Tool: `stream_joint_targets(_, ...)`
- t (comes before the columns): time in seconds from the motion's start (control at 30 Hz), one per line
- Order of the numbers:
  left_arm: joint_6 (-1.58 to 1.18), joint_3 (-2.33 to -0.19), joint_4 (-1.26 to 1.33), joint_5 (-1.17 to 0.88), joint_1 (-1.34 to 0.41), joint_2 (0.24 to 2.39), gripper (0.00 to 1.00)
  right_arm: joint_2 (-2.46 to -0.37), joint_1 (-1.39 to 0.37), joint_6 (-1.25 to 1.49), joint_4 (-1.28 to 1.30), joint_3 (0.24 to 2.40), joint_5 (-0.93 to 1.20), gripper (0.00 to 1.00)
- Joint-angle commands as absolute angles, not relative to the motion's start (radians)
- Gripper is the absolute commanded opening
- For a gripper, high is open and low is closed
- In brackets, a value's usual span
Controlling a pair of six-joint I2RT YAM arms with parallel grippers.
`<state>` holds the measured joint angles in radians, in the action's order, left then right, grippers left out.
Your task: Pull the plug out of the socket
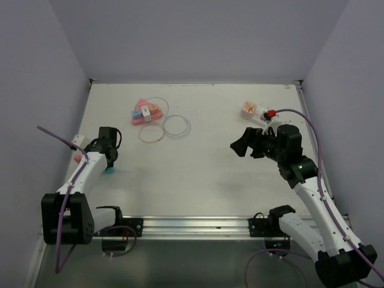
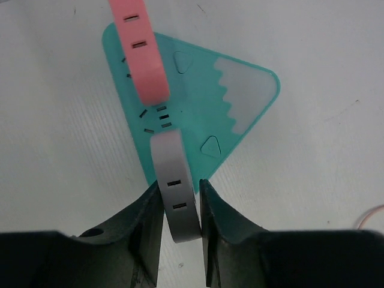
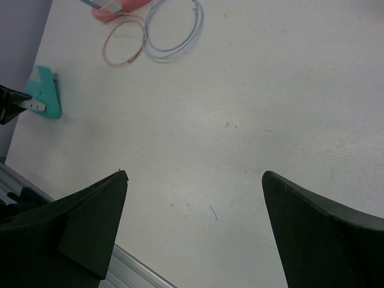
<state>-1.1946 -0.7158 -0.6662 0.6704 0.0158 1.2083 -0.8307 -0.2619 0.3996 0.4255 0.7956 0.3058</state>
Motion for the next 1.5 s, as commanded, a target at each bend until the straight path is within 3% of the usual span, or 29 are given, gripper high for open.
stream_joint_targets(0.0,-1.203,-0.704,-0.629,0.69,0.025,1.198,0.3,-0.818,-0.264,0.385,0.405,0.798,0.327,0.99)
stream_joint_targets(0.33,-0.961,-0.695,-0.535,0.484,0.011,1.207,0.13,-0.828,-0.265,0.397,0.387,0.792,0.356,0.99)
stream_joint_targets(0.77,-0.827,-0.782,-0.454,0.255,-0.371,1.262,0.05,-0.874,-0.271,0.62,0.094,0.608,0.445,0.99)
stream_joint_targets(1.03,-0.867,-0.888,-0.365,0.19,-0.638,1.384,0.03,-0.931,-0.379,0.86,-0.22,0.433,0.295,0.99)
stream_joint_targets(1.47,-0.959,-1.026,-0.25,0.172,-0.785,1.551,0.0,-1.16,-0.544,1.02,-0.529,0.307,0.072,0.96)
